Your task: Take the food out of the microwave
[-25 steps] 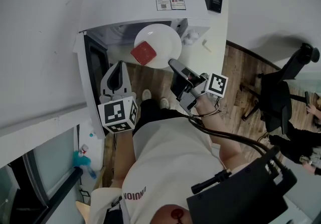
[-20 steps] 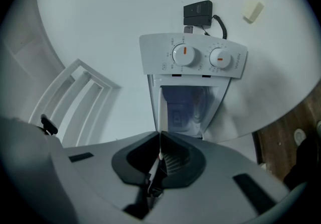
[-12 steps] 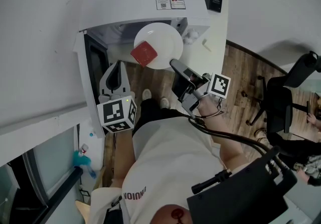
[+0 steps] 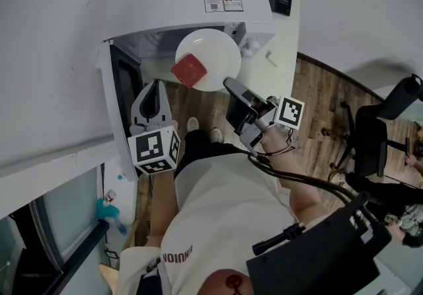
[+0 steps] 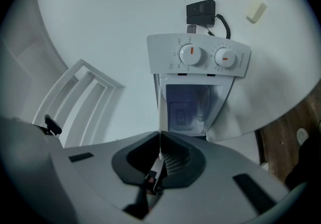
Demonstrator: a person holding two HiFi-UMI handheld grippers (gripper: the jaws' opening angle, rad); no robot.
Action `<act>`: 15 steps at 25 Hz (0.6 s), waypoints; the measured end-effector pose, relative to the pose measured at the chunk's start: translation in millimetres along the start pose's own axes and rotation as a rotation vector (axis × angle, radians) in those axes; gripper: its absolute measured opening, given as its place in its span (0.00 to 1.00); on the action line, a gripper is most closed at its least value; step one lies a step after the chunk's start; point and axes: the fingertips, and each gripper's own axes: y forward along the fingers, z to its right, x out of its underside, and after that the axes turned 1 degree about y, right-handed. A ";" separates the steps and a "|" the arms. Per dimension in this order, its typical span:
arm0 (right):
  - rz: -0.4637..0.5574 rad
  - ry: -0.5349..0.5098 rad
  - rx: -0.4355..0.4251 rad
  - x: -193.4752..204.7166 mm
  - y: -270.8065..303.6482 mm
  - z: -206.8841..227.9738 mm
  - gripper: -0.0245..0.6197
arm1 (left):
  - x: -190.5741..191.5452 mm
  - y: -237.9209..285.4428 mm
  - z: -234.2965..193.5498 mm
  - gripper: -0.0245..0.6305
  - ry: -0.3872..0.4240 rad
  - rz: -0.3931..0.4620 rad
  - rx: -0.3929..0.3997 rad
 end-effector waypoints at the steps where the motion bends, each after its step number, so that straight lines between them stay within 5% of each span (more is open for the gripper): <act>1: -0.001 -0.001 0.000 0.4 0.0 -0.4 0.08 | -0.1 -0.4 -0.4 0.06 0.000 0.000 -0.001; 15: -0.005 0.000 0.000 2.0 0.8 -1.9 0.08 | -0.2 -2.5 -0.9 0.06 -0.001 -0.001 0.000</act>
